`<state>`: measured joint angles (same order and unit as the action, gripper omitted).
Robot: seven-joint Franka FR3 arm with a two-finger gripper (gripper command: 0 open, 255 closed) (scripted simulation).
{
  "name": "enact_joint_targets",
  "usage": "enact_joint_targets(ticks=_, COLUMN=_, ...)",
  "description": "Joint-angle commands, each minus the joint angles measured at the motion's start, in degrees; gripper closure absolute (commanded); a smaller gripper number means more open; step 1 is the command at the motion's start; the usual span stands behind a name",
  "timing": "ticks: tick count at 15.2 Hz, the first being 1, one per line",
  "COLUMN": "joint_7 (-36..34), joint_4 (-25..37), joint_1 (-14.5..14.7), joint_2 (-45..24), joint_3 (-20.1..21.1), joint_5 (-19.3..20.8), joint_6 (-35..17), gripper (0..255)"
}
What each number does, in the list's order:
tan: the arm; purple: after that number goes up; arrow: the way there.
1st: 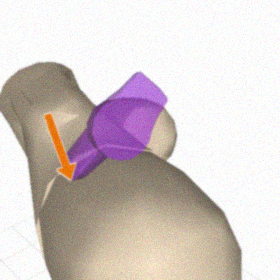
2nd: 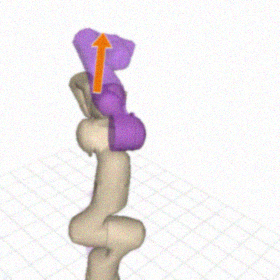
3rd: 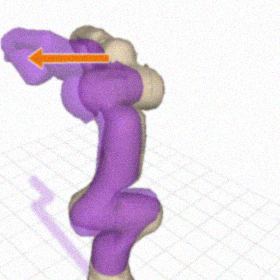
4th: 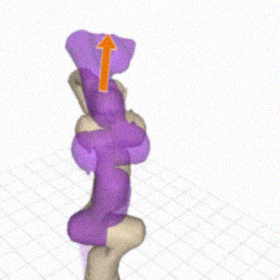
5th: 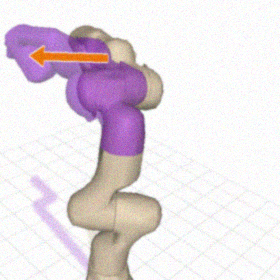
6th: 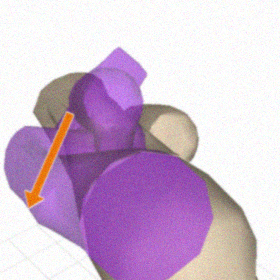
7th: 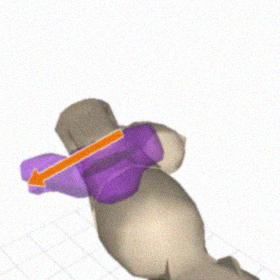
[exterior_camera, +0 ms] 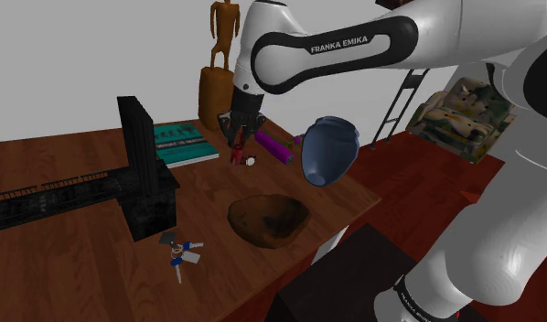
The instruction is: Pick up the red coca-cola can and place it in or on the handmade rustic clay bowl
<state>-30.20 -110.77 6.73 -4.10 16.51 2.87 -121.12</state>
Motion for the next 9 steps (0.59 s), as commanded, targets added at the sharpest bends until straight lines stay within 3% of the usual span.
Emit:
enact_joint_targets(ticks=1, joint_7=0.1, joint_4=1.13, joint_1=0.01, joint_2=0.33, joint_3=0.03, joint_5=-0.15, joint_6=1.46, gripper=255)
enact_joint_targets(ticks=9, joint_7=0.52, joint_4=6.01, joint_1=-0.04, joint_2=1.44, joint_3=0.04, joint_5=-0.63, joint_6=7.4, gripper=255)
